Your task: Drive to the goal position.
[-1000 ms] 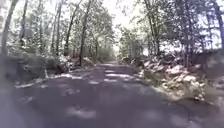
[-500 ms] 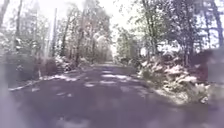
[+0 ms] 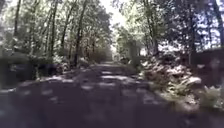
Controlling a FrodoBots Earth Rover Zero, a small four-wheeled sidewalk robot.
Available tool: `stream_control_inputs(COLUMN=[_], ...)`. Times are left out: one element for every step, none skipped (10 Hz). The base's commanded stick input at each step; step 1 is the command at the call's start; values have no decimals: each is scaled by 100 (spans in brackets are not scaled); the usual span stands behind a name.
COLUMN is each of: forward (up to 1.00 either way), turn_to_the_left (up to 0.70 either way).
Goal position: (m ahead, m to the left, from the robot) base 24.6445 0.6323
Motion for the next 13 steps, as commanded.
stream_control_inputs(forward=[45,45,45,45,45,45,45,45,45,45,45,45,45], turn_to_the_left=[0,0,0,12,27,27,27,6,0,0,0,0,0])
